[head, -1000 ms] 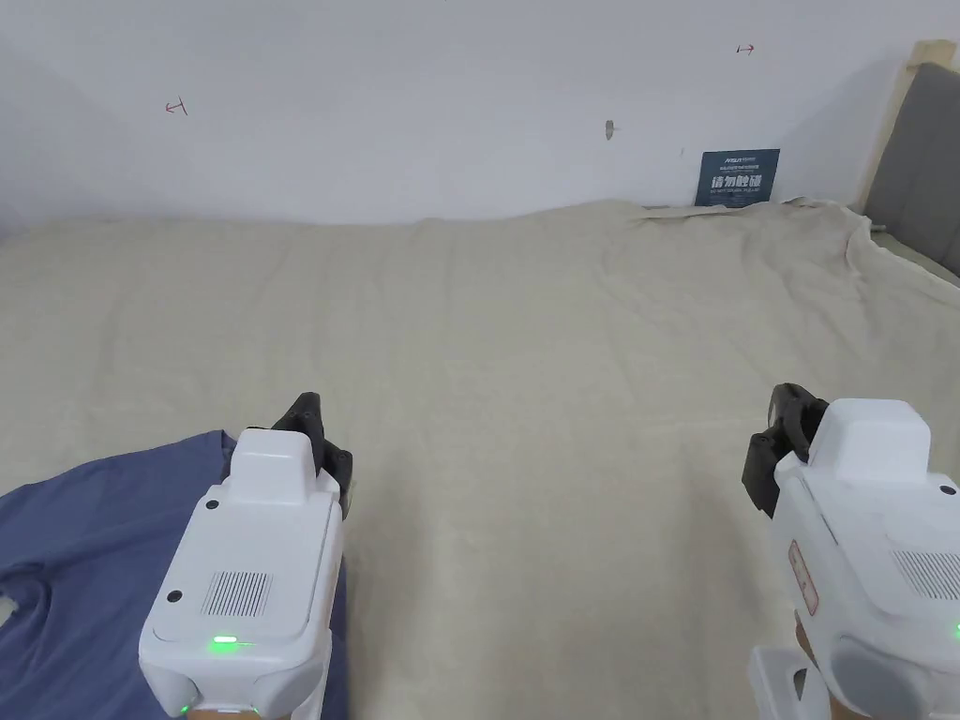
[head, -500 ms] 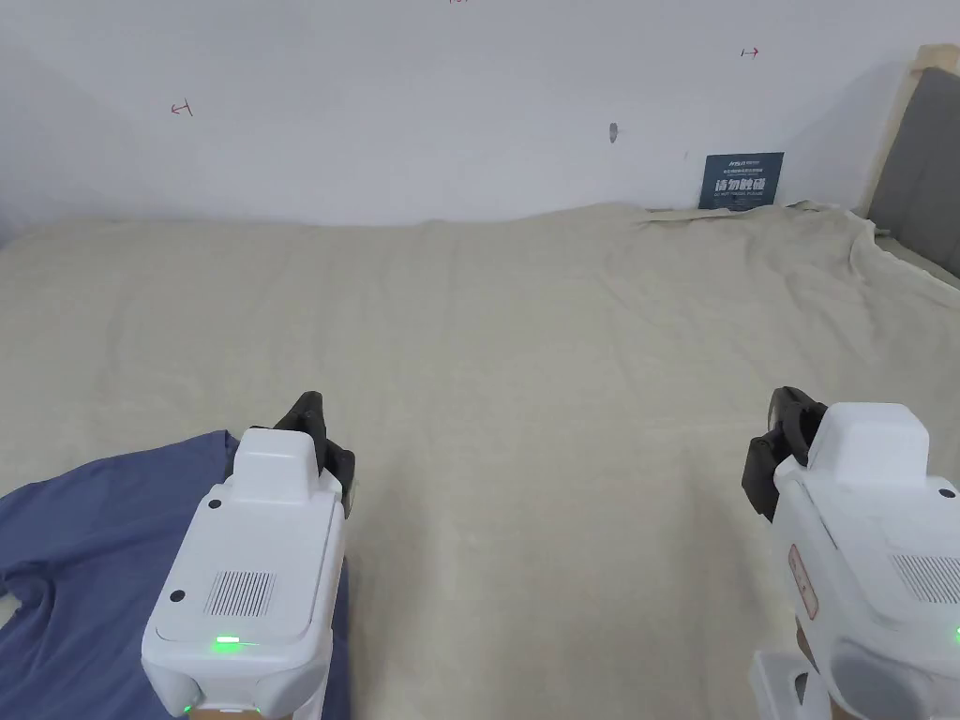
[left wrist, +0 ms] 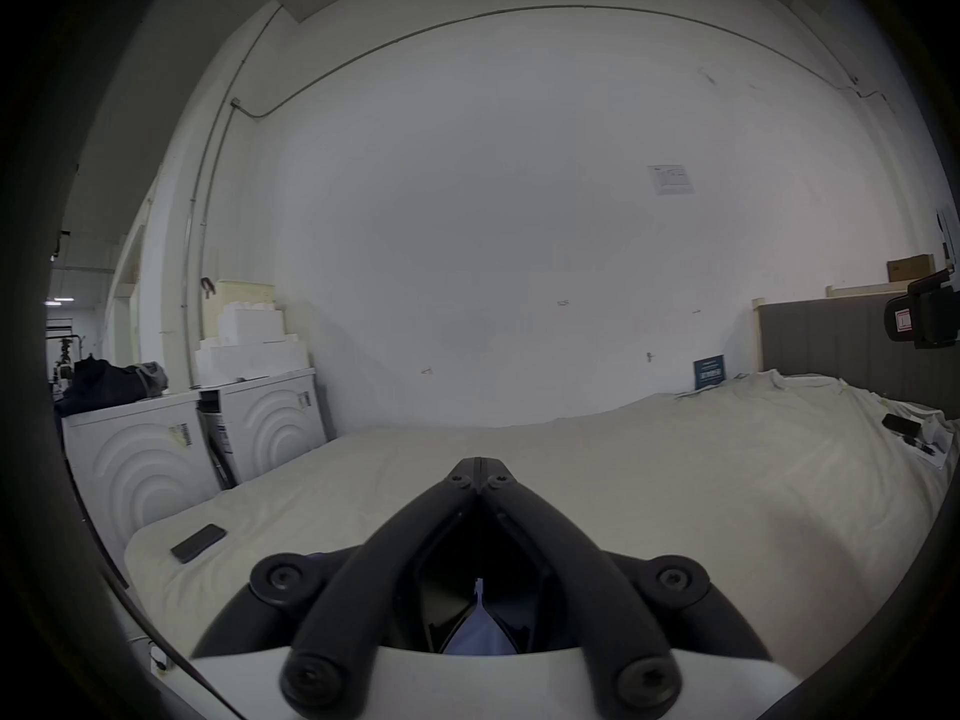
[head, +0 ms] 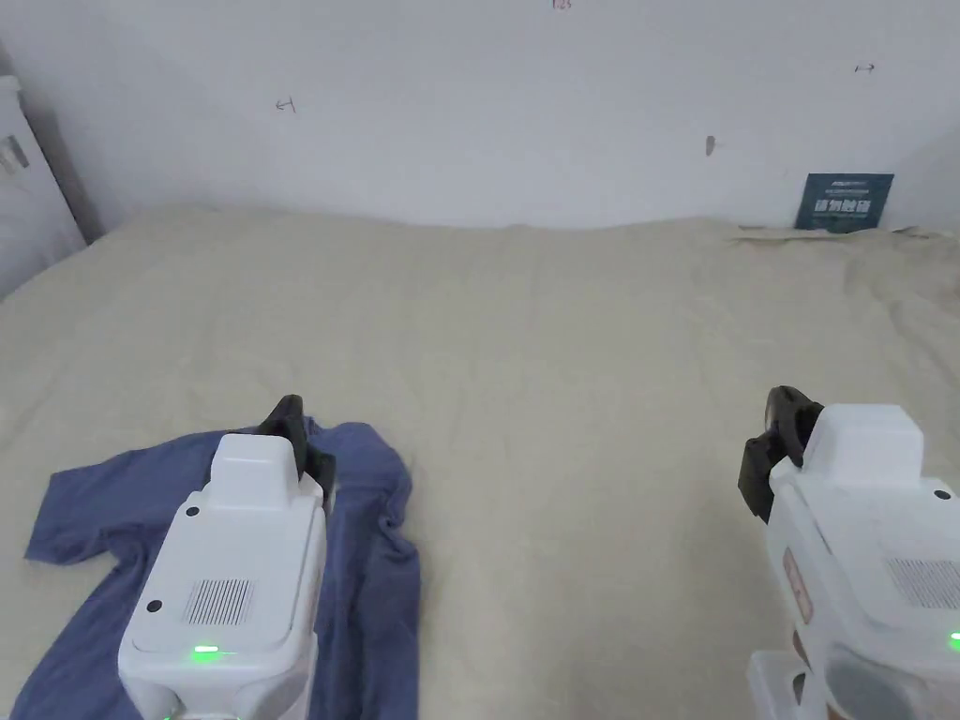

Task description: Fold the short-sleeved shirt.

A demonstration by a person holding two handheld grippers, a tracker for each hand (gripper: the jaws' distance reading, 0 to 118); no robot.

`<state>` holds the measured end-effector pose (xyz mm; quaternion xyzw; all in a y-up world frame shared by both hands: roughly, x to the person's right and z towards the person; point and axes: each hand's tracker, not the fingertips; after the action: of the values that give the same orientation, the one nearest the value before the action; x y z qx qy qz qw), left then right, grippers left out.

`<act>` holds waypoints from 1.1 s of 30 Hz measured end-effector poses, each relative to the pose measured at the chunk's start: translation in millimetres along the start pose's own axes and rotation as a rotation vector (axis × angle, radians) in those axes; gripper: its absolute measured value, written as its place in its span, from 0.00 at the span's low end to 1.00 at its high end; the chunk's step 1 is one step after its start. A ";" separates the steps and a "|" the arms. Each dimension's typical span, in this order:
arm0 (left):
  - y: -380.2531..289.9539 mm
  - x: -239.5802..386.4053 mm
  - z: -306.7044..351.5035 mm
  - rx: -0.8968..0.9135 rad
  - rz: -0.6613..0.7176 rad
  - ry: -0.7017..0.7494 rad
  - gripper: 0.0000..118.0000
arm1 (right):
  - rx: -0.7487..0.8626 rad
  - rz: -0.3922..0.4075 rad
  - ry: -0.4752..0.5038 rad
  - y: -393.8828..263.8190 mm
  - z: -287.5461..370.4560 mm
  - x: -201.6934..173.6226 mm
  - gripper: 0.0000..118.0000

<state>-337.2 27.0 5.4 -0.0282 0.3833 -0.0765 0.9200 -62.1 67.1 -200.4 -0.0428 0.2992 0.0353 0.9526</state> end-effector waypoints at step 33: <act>-26.7 -174.7 85.3 -0.094 -0.023 0.424 0.00 | 0.023 0.035 0.423 6.9 -15.3 -179.3 0.00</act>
<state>-401.2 28.4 191.0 -0.0586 0.5711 -0.0731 0.8155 -218.1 64.9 -110.6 -0.0332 0.4934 0.0388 0.8683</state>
